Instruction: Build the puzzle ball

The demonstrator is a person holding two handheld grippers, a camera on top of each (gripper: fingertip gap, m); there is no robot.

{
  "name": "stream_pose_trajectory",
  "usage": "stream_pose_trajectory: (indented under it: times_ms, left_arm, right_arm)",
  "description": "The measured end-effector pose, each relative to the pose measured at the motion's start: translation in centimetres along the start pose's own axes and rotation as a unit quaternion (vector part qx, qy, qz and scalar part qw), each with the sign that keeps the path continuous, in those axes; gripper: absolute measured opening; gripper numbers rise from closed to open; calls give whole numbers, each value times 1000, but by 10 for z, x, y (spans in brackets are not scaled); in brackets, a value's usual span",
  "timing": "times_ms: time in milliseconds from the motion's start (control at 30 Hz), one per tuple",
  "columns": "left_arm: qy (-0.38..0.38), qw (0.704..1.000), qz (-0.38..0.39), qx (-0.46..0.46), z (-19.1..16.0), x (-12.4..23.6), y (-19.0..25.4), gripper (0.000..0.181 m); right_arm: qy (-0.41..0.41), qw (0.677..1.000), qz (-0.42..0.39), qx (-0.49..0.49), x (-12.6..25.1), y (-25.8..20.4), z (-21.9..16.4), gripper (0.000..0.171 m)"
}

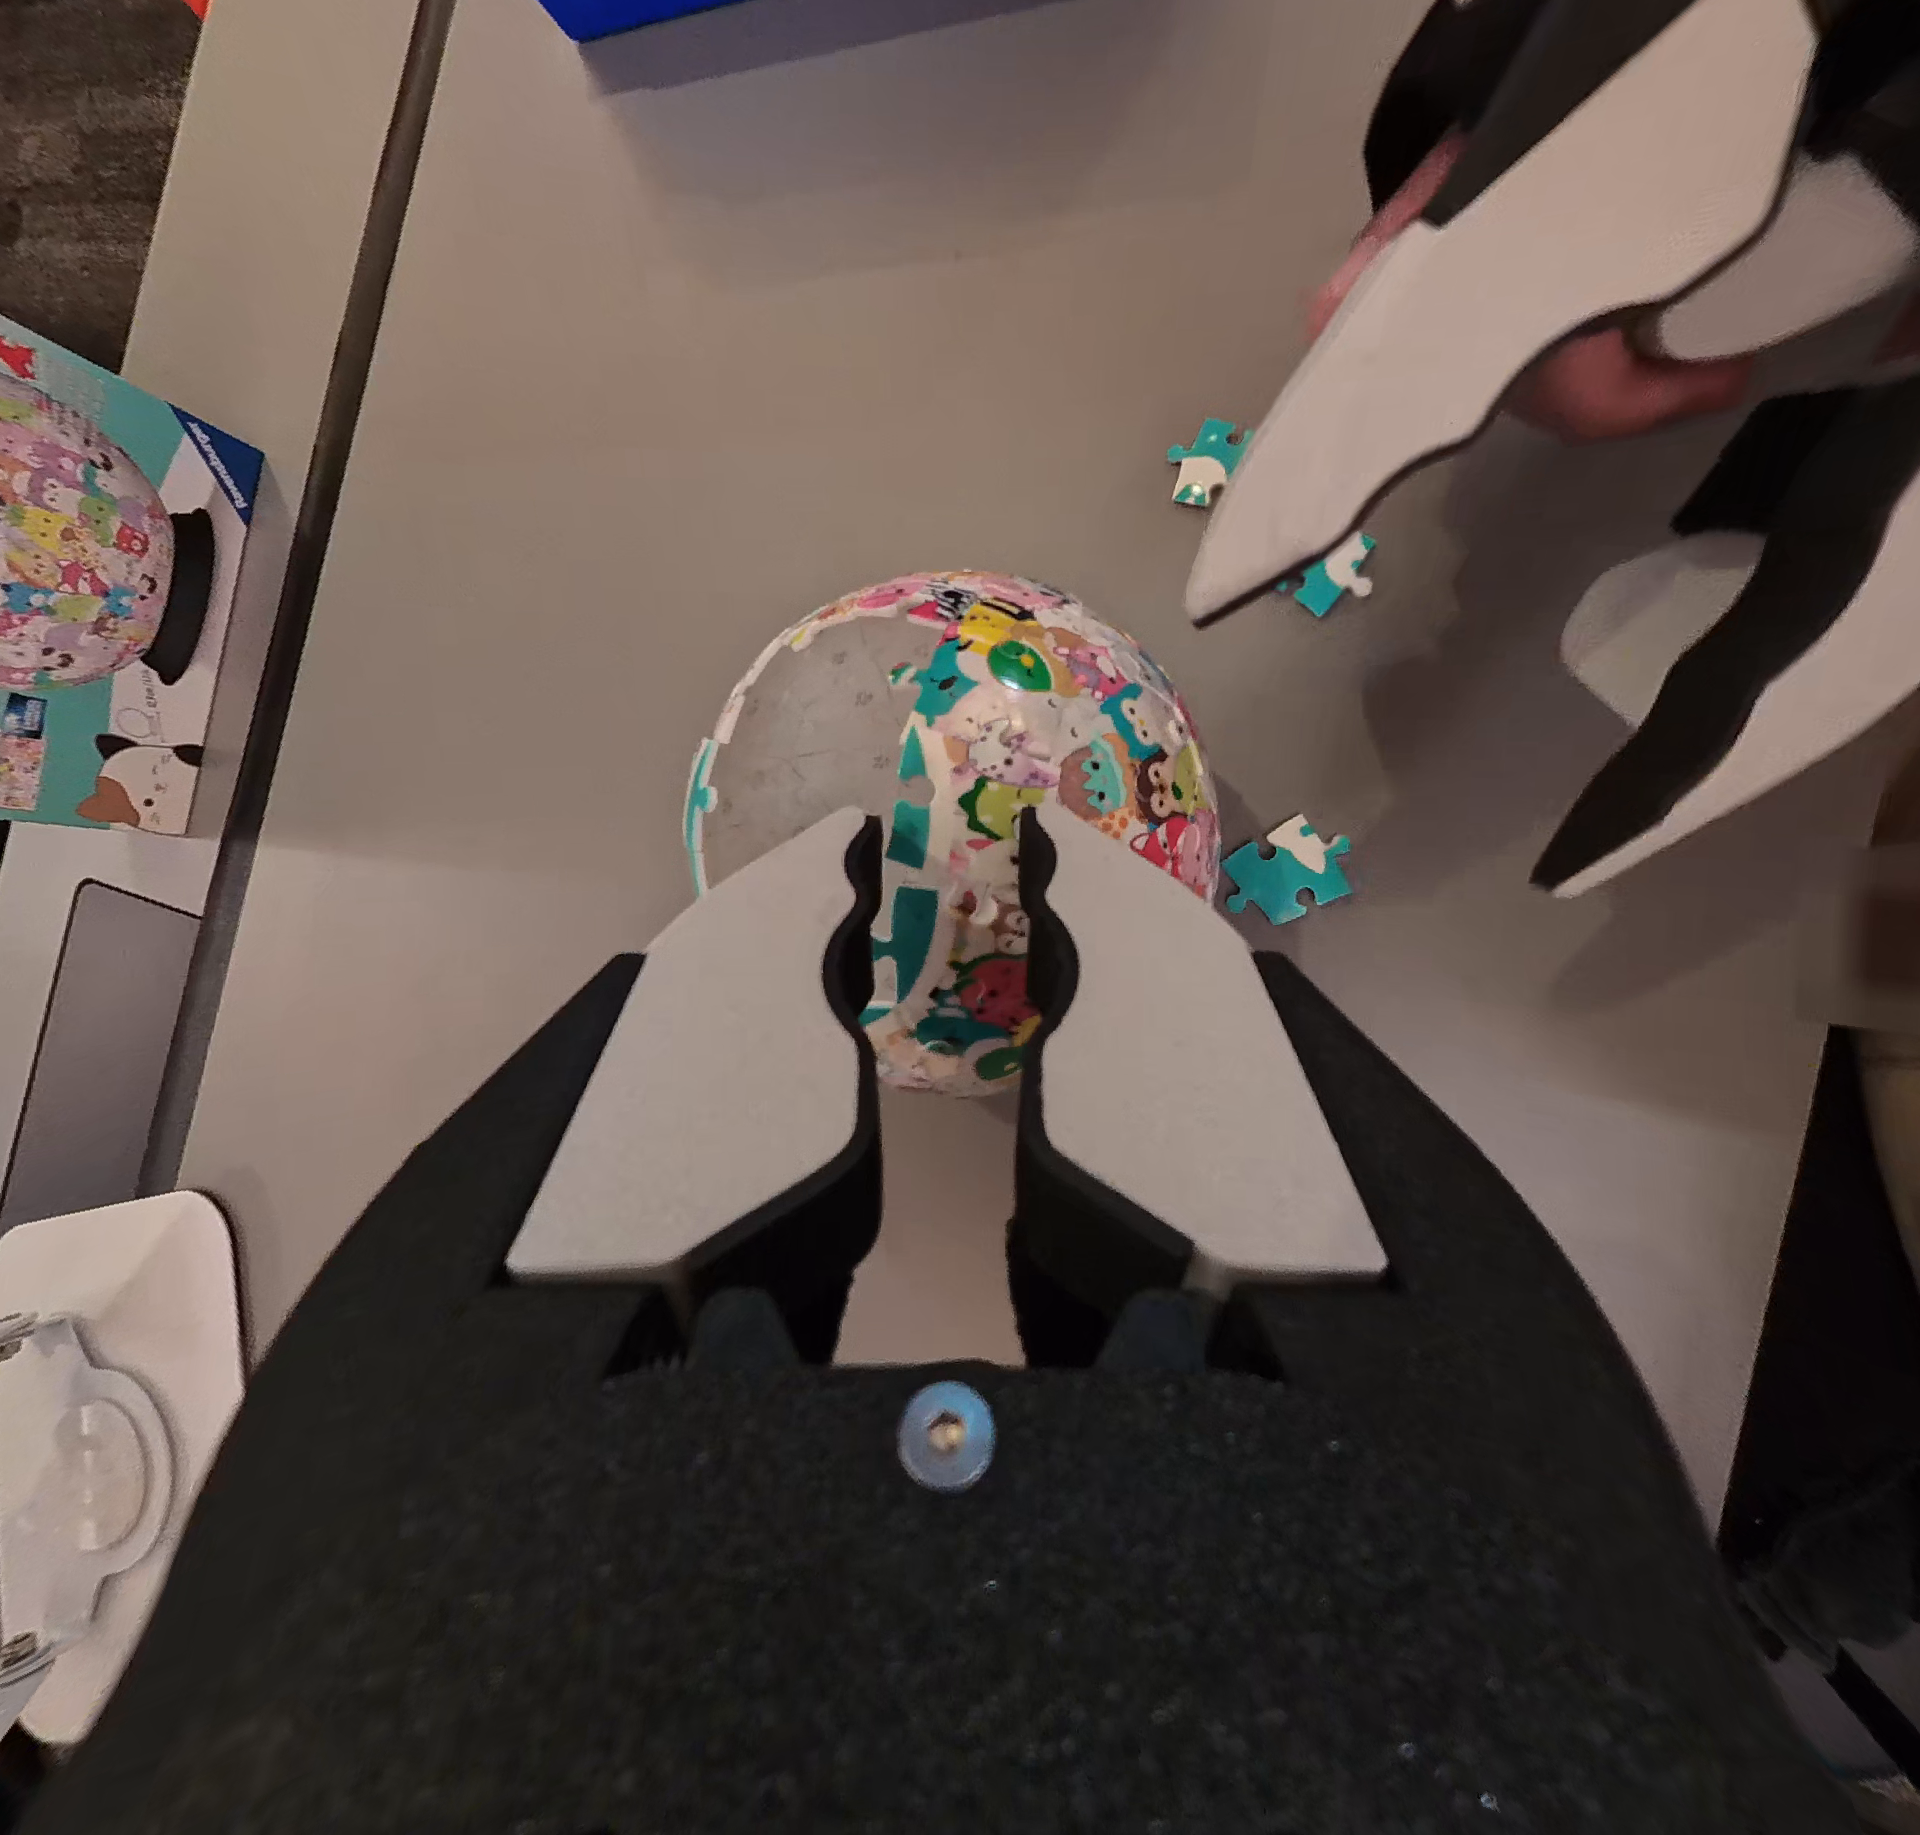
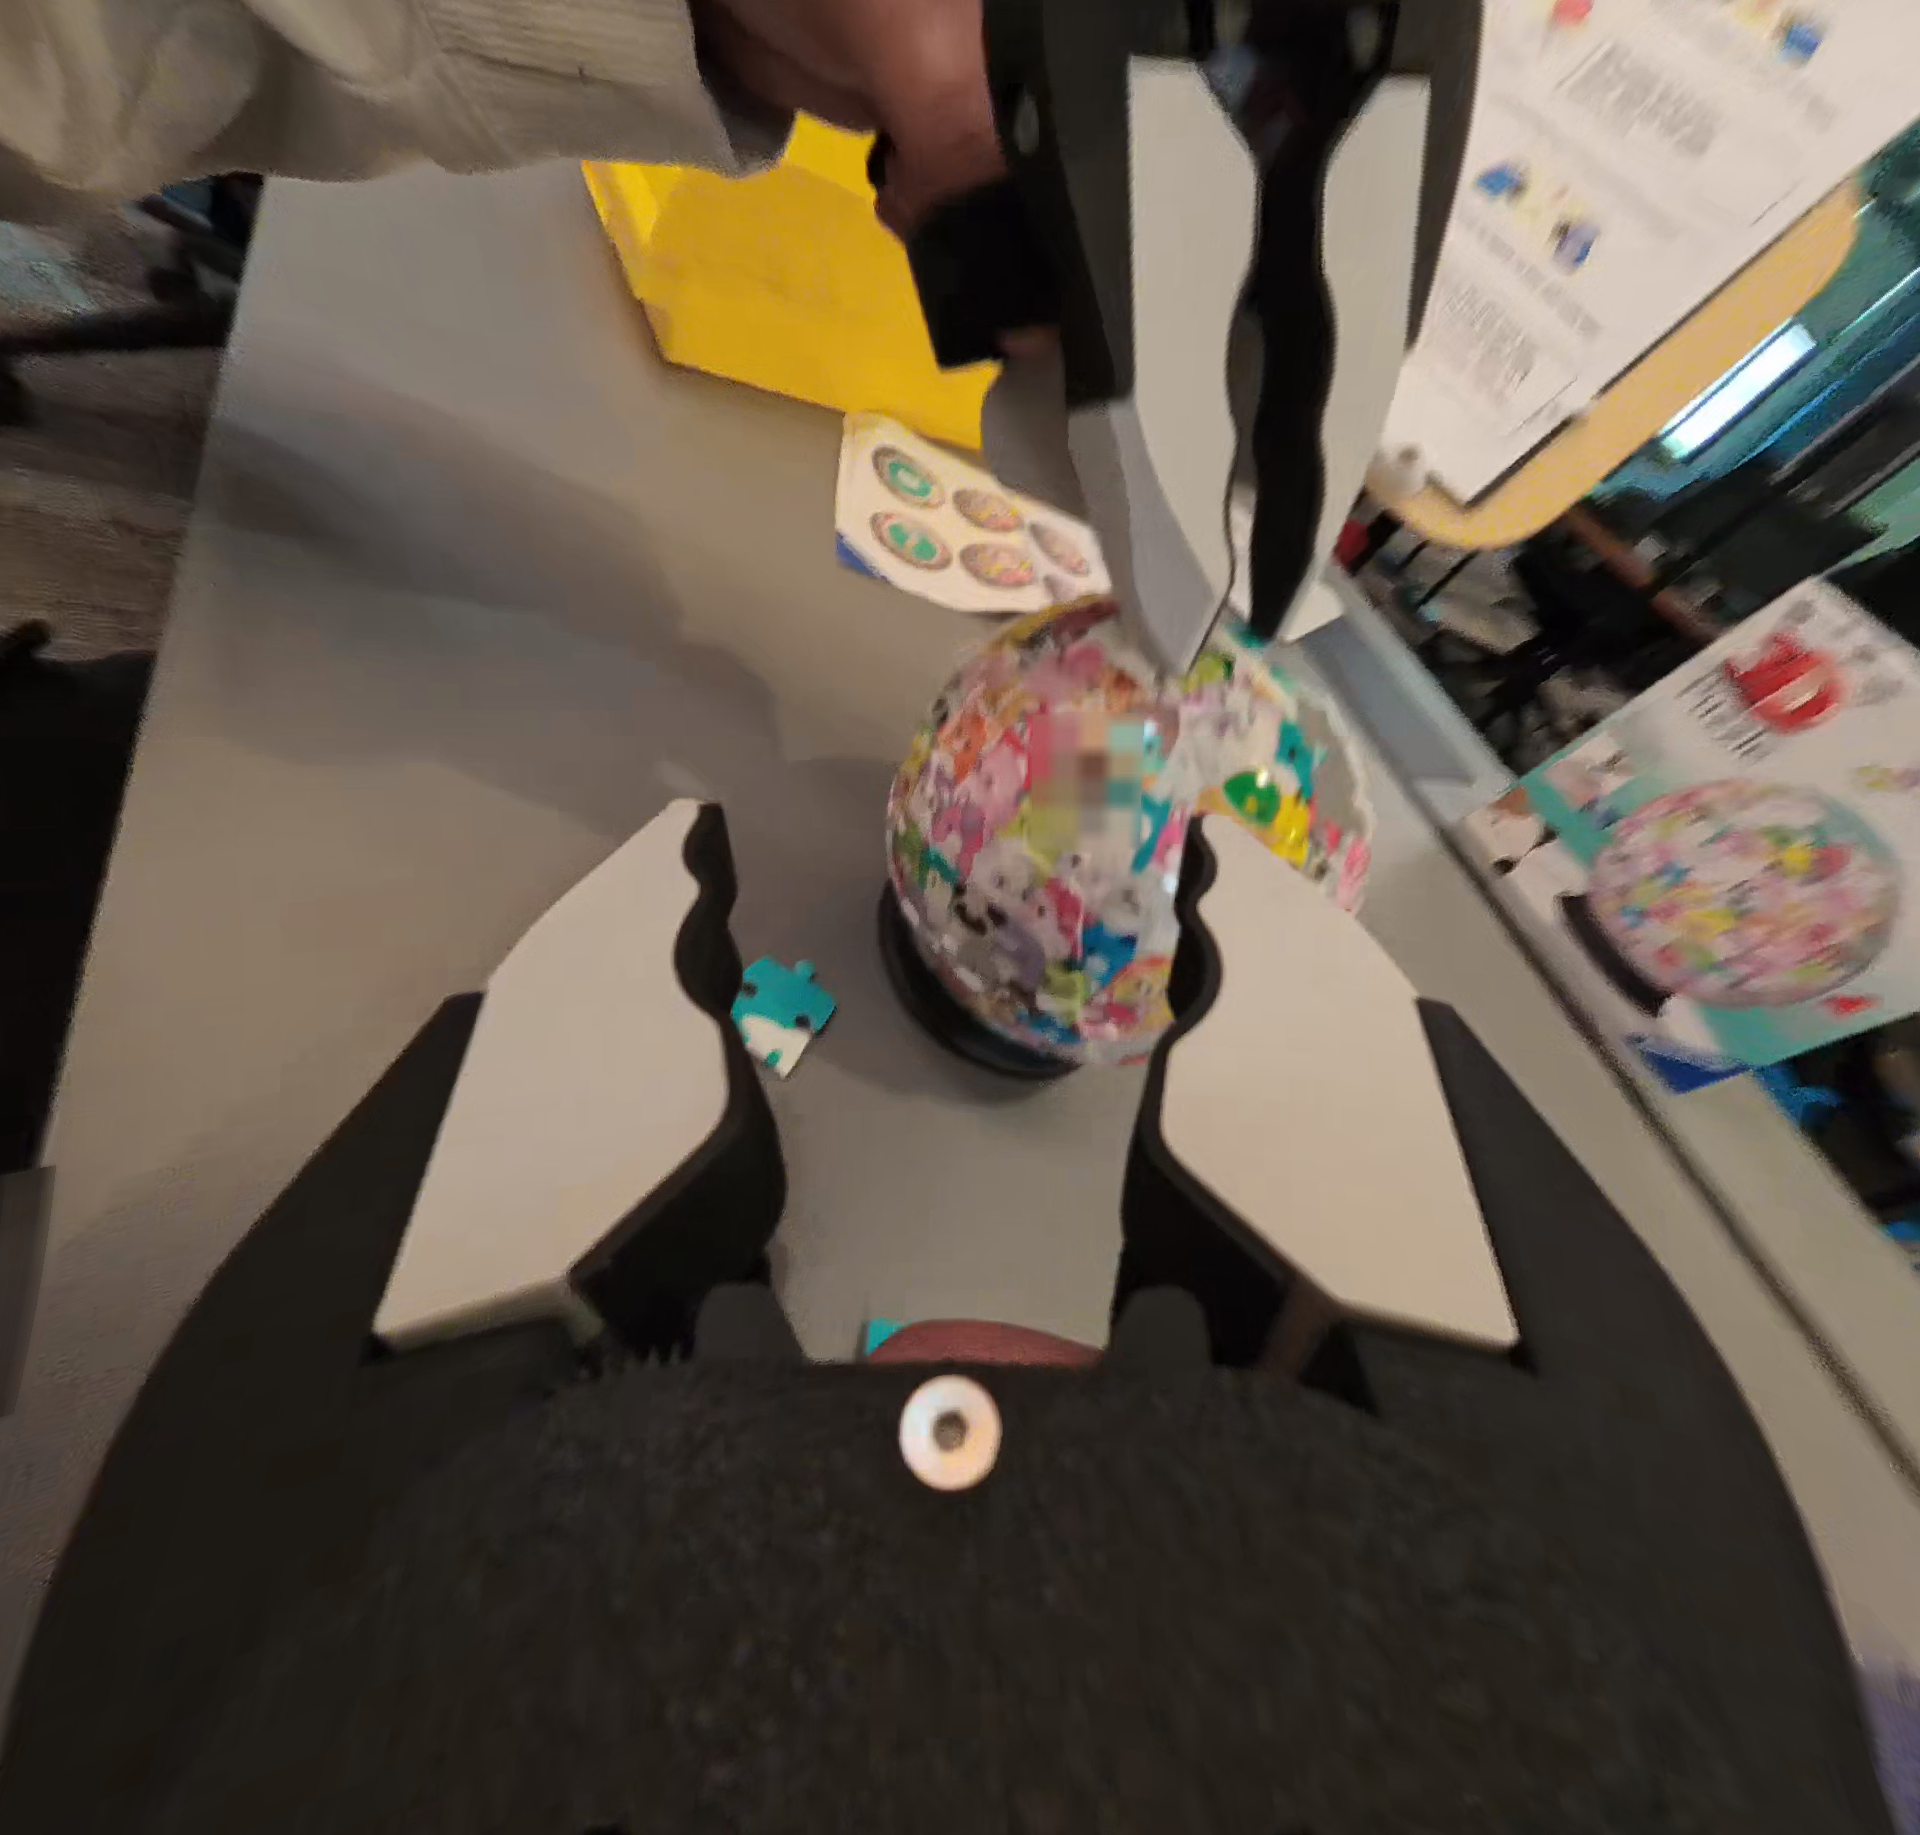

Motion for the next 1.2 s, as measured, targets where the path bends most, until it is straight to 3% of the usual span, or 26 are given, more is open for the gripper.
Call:
stream_pose_trajectory:
  times_ms: [133,300,1200]
  left_arm:
    - [-1,1000,0,5,0,0,1,25]
    - [-4,1000,-2,4,2,-2,2,25]
    - [-4,1000,1,6,0,1,1,25]
  right_arm:
    - [-14,999,-3,47,-19,-6,7,82]
    - [-10,1000,16,-10,-32,-4,8,85]
    - [3,1000,1,-24,-40,4,6,90]
Point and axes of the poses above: each gripper's, where its closed fingertips meet, x back along the fingers, z out of its top, y = z × x across the jaws, the point moved 8 cm from there along x, back along the fingers, and after that the axes turned 10 degrees about y, right-handed, at the moved point
